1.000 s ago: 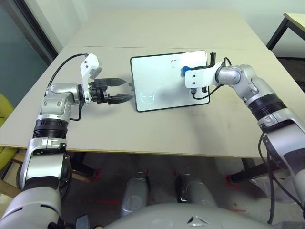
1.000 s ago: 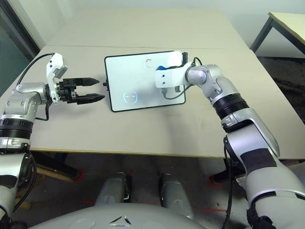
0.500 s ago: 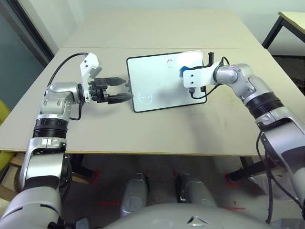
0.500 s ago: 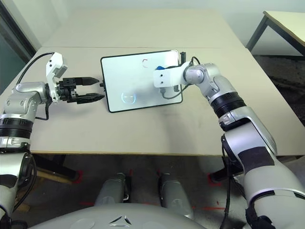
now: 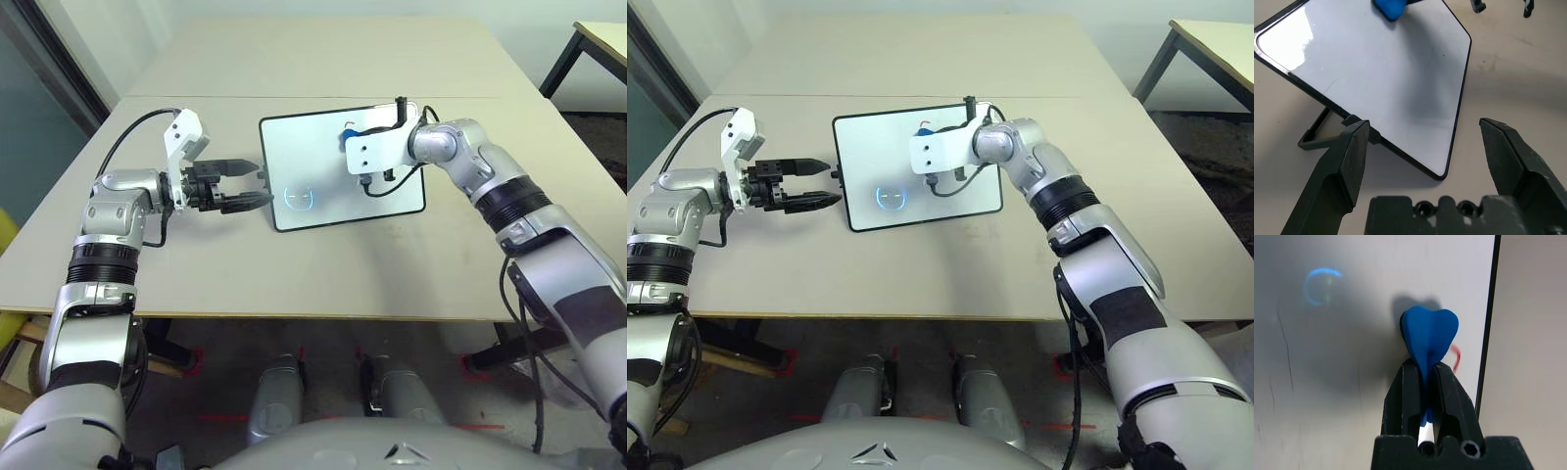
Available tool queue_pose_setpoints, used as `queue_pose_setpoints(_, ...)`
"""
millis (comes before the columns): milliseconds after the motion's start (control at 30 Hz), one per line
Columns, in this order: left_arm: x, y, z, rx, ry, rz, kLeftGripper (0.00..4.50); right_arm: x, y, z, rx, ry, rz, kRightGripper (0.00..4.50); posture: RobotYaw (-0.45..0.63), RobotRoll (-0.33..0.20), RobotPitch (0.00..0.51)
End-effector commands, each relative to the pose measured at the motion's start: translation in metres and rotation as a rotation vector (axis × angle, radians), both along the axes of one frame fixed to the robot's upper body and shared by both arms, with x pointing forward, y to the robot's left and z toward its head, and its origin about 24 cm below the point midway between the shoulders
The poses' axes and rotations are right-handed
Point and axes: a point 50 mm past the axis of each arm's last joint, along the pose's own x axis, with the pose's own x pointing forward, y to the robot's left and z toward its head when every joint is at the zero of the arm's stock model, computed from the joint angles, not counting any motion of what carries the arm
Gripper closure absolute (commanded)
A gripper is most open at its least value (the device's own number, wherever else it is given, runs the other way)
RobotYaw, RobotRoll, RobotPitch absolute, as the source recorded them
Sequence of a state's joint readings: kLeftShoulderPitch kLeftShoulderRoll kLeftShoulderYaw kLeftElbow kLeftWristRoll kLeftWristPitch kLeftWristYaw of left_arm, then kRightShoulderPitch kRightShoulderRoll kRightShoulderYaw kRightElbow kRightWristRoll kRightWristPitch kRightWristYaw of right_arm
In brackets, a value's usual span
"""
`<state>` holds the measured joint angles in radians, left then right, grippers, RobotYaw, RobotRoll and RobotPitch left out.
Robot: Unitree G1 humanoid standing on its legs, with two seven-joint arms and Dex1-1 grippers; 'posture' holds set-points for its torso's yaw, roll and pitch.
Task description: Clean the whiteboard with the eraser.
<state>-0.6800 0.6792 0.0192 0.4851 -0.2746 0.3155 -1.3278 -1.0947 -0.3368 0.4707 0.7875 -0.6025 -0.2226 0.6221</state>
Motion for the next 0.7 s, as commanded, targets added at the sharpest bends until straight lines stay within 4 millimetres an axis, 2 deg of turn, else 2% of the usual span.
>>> queue_pose_setpoints(33,-0.002,0.001,-0.001,0.001,0.004,0.001,0.00,0.000,0.009,0.004,-0.008,-0.014,0.024,4.39,0.19,0.000,0.057)
queue_pose_setpoints(167,-0.002,0.001,-0.001,0.001,0.003,0.002,0.00,0.003,0.005,0.003,-0.011,-0.012,0.008,4.39,0.19,0.000,0.060)
queue_pose_setpoints(700,0.001,-0.002,0.001,0.003,0.001,-0.008,0.00,0.012,-0.055,-0.002,-0.058,-0.001,-0.153,4.39,0.17,0.000,0.062)
